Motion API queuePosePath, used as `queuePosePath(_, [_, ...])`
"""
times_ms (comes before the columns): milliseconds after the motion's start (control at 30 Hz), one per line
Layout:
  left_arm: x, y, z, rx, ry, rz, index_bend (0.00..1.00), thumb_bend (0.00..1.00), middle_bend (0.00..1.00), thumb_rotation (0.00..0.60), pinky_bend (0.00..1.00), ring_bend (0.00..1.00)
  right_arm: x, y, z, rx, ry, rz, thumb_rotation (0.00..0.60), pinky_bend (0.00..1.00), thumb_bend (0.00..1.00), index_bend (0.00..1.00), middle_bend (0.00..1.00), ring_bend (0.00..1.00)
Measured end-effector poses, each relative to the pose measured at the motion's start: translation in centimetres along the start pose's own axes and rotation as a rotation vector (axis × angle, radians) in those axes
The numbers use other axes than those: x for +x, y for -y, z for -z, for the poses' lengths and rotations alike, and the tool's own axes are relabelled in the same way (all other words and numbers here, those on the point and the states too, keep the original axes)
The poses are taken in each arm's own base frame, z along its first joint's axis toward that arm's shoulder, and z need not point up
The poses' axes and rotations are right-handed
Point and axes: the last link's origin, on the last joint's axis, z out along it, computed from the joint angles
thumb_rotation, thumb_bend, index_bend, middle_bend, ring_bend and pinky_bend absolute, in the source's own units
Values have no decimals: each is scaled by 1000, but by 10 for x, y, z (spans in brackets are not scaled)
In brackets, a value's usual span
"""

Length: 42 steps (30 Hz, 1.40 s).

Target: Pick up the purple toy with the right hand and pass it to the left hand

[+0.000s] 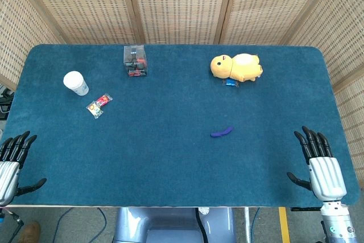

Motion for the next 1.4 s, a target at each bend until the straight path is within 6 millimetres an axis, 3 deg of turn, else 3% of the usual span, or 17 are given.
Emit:
queuePosePath(333, [-3, -1, -3, 11, 7, -15, 0, 0, 0, 600, 0, 0, -12, 1, -5, 12, 63, 8, 600, 0, 0, 56, 0, 0])
queuePosePath(533, [-6, 2, -7, 31, 11, -21, 0, 0, 0, 600, 0, 0, -19, 14, -22, 73, 113, 5, 600, 0, 0, 159, 0, 0])
queuePosePath(633, [-10, 4, -11, 44, 26, -27, 0, 0, 0, 600, 0, 0, -26, 28, -42, 142, 158, -9, 600, 0, 72, 257, 15, 0])
queuePosePath(700, [-13, 5, -15, 55, 36, -33, 0, 0, 0, 600, 0, 0, -33, 40, -60, 196, 200, -39, 600, 0, 194, 304, 33, 0])
queuePosePath(800, [-17, 4, -20, 63, 42, -40, 0, 0, 0, 600, 0, 0, -44, 60, -90, 270, 261, -74, 600, 0, 295, 334, 49, 0])
queuePosePath(1033, [-21, 3, -28, 73, 48, -49, 0, 0, 0, 600, 0, 0, -80, 103, -157, 333, 339, -103, 600, 0, 342, 397, 68, 0])
queuePosePath(1133, [-25, 4, -31, 82, 62, -54, 0, 0, 0, 600, 0, 0, -94, 112, -172, 317, 368, -102, 600, 0, 381, 416, 73, 0])
queuePosePath(1400, [-28, 8, -38, 96, 79, -55, 0, 0, 0, 600, 0, 0, -129, 113, -190, 280, 406, 0, 600, 0, 453, 422, 72, 0])
